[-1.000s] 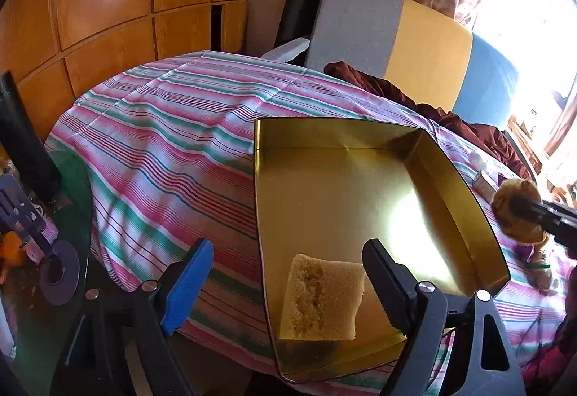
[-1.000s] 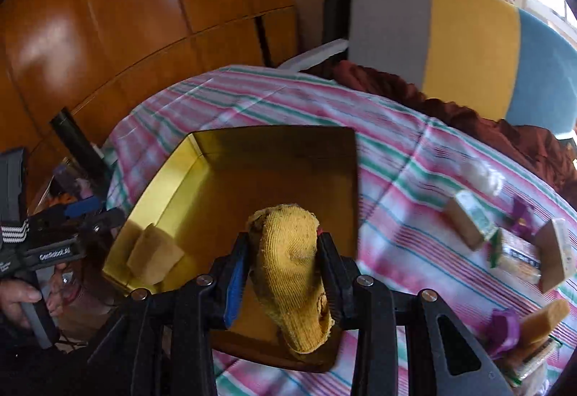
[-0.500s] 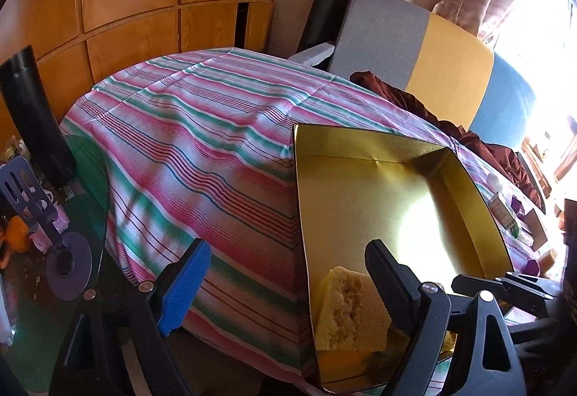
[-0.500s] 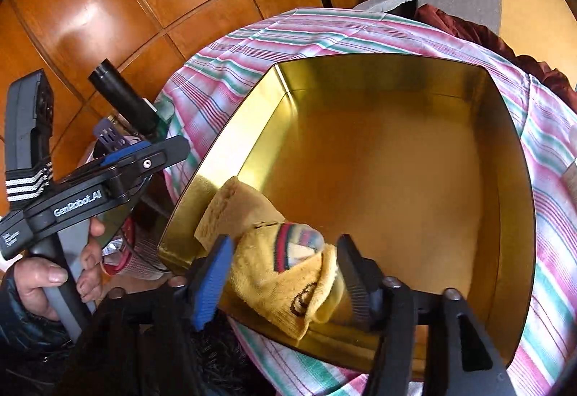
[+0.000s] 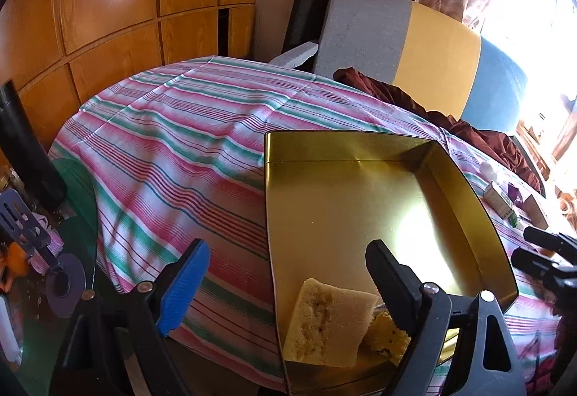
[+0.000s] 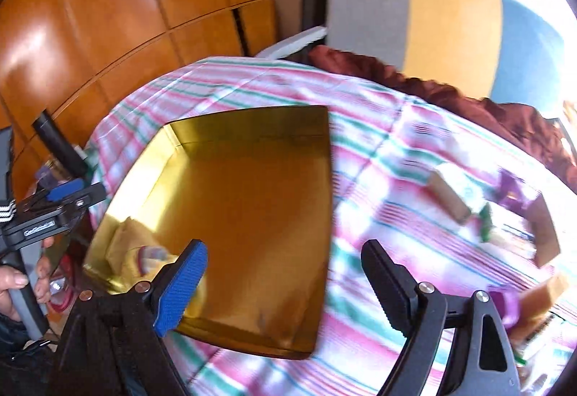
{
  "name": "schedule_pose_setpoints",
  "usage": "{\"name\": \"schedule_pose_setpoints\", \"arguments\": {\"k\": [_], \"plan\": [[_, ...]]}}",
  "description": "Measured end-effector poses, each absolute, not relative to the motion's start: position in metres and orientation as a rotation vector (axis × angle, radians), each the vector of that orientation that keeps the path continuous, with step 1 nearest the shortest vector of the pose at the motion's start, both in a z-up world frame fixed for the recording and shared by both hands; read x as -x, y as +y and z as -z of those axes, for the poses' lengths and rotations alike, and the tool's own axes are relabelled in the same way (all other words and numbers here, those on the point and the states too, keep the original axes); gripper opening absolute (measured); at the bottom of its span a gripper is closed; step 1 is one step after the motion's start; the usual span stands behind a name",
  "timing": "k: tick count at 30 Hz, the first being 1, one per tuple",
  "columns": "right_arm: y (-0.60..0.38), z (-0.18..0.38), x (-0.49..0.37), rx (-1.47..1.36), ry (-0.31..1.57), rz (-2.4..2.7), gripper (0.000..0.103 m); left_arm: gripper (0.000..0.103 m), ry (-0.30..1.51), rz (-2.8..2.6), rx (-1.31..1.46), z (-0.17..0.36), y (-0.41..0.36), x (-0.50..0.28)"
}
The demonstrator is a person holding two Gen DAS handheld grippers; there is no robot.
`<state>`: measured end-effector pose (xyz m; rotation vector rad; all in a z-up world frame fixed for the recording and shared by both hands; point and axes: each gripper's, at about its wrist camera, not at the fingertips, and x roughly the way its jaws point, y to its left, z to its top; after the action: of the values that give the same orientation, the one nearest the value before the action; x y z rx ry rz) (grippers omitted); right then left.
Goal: Organize objects
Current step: 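Carry the yellow knit glove into the tray with the right gripper and release, then reach the left gripper to the green essential-oil box and grasp it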
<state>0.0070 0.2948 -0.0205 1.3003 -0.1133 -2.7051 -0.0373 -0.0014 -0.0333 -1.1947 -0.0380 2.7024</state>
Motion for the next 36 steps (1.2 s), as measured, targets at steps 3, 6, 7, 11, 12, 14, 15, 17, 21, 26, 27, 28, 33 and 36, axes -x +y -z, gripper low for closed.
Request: {"name": "schedule_pose_setpoints", "arguments": {"k": [3, 6, 7, 11, 12, 14, 15, 17, 21, 26, 27, 28, 33, 36], "plan": [[0.330, 0.016, -0.009, -1.328, -0.110, 2.789, 0.089, 0.089, -0.007, -2.679, 1.173, 0.029, 0.011, 0.038], [0.373, 0.010, -0.012, -1.349, -0.134, 2.878, 0.089, 0.089, 0.031, -2.647, 1.153, 0.025, 0.028, 0.039], [0.386, 0.009, -0.012, -1.352, -0.146, 2.913, 0.089, 0.089, 0.042, -2.635, 1.147, 0.023, 0.033, 0.039], [0.448, 0.004, -0.016, -1.364, -0.238, 3.079, 0.089, 0.089, 0.110, -2.582, 1.104, 0.014, 0.064, 0.039], [0.464, 0.003, -0.019, -1.361, -0.274, 3.120, 0.089, 0.089, 0.122, -2.570, 1.095, 0.012, 0.071, 0.039], [0.495, 0.003, -0.023, -1.353, -0.360, 3.202, 0.089, 0.089, 0.151, -2.535, 1.088, 0.008, 0.090, 0.040], [0.510, 0.003, -0.027, -1.350, -0.406, 3.243, 0.089, 0.089, 0.173, -2.515, 1.086, 0.006, 0.101, 0.041], [0.537, 0.007, -0.035, -1.333, -0.519, 3.313, 0.089, 0.089, 0.201, -2.477, 1.068, 0.001, 0.121, 0.041], [0.579, 0.019, -0.060, -1.265, -0.848, 3.368, 0.089, 0.093, 0.296, -2.405, 1.012, -0.010, 0.169, 0.040], [0.602, 0.017, -0.078, -1.193, -1.080, 3.374, 0.089, 0.100, 0.416, -2.300, 0.960, -0.011, 0.238, 0.042], [0.604, 0.017, -0.079, -1.191, -1.103, 3.359, 0.089, 0.100, 0.434, -2.273, 0.960, -0.009, 0.253, 0.044], [0.605, 0.018, -0.079, -1.192, -1.121, 3.346, 0.089, 0.101, 0.460, -2.242, 0.960, -0.006, 0.269, 0.045], [0.599, 0.022, -0.072, -1.236, -1.087, 3.302, 0.089, 0.101, 0.606, -2.115, 0.976, 0.020, 0.338, 0.052], [0.594, 0.023, -0.067, -1.257, -1.036, 3.295, 0.089, 0.101, 0.663, -2.067, 1.001, 0.038, 0.368, 0.062]]}}
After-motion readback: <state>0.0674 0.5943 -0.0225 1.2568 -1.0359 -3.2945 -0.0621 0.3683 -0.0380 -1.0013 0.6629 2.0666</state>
